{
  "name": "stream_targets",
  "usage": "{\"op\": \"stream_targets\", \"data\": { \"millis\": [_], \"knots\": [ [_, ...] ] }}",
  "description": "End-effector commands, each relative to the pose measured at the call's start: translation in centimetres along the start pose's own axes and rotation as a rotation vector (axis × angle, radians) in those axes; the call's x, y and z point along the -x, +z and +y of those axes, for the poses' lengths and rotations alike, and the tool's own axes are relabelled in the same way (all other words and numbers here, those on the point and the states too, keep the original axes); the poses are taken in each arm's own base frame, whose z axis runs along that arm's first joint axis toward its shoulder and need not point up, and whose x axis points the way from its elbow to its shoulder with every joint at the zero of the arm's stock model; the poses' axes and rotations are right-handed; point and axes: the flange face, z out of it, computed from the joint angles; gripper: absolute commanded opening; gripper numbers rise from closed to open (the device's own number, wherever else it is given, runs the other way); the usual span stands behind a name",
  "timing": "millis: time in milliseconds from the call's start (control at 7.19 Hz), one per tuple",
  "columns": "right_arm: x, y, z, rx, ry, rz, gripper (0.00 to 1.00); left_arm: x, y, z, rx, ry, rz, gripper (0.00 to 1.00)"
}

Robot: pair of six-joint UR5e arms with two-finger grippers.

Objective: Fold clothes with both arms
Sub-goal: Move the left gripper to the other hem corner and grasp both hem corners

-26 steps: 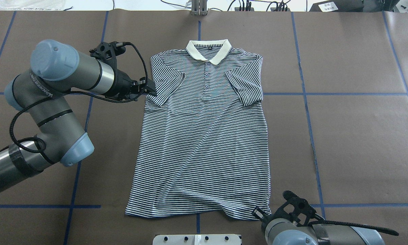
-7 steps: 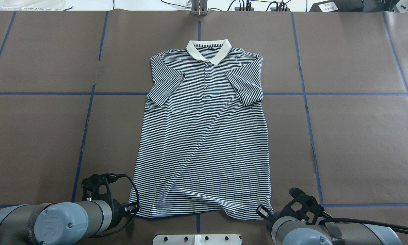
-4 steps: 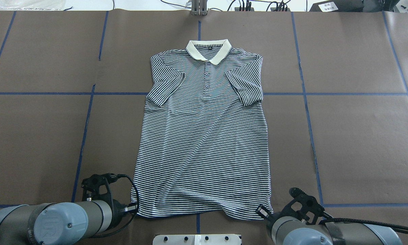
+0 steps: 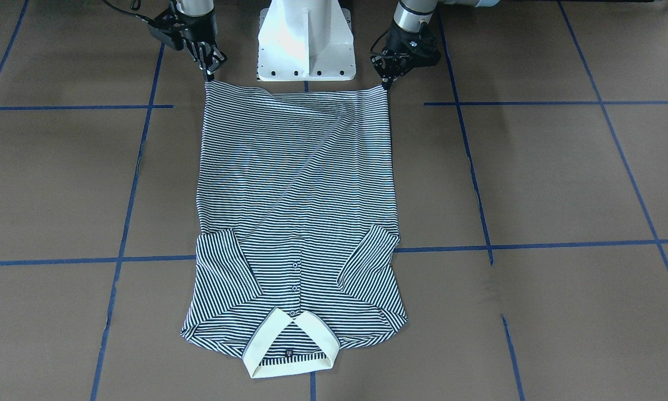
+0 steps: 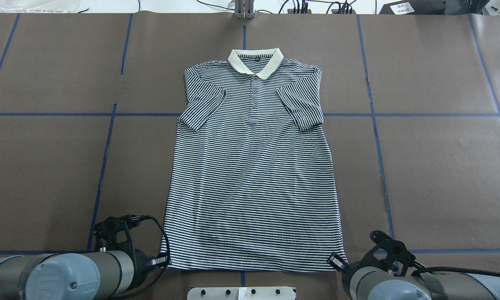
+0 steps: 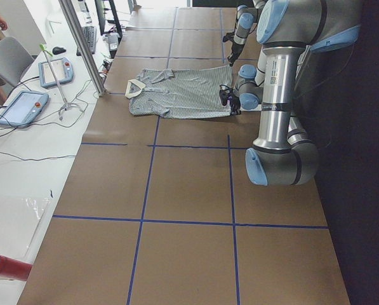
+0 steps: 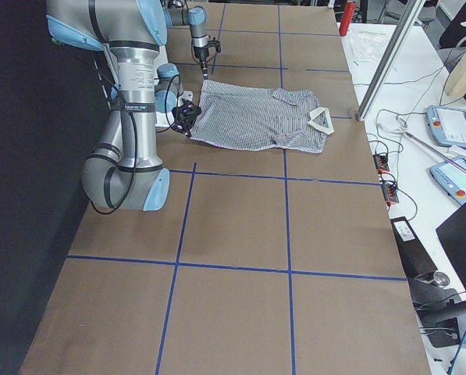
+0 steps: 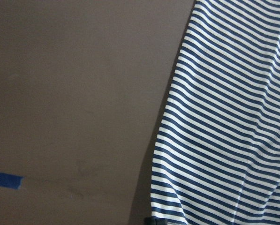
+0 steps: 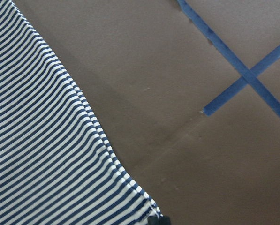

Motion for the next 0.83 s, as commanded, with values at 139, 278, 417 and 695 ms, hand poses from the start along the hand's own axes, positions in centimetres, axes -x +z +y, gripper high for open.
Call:
{"op": "stream_targets", "data": {
  "millis": [139, 278, 417, 695],
  "knots": [
    [-1.9, -0.6, 0.1, 0.011, -0.026, 0.025, 0.0, -1.2, -3.3, 1.3, 0.035, -0.036, 0.047, 0.0],
    [-1.9, -1.1, -0.2, 0.014, -0.024, 0.021, 0.0, -1.8, -4.2, 1.3, 0.041, -0.052, 0.069, 0.0],
    [-1.1, -2.9, -1.8, 0.004, 0.004, -0.002, 0.0, -2.8, -6.9, 1.0, 0.046, -0.058, 0.122, 0.0],
    [3.3, -4.8, -6.6, 0.001, 0.065, -0.038, 0.0, -5.1, -9.2, -7.8, -0.093, -0.051, 0.15, 0.0]
  ]
}}
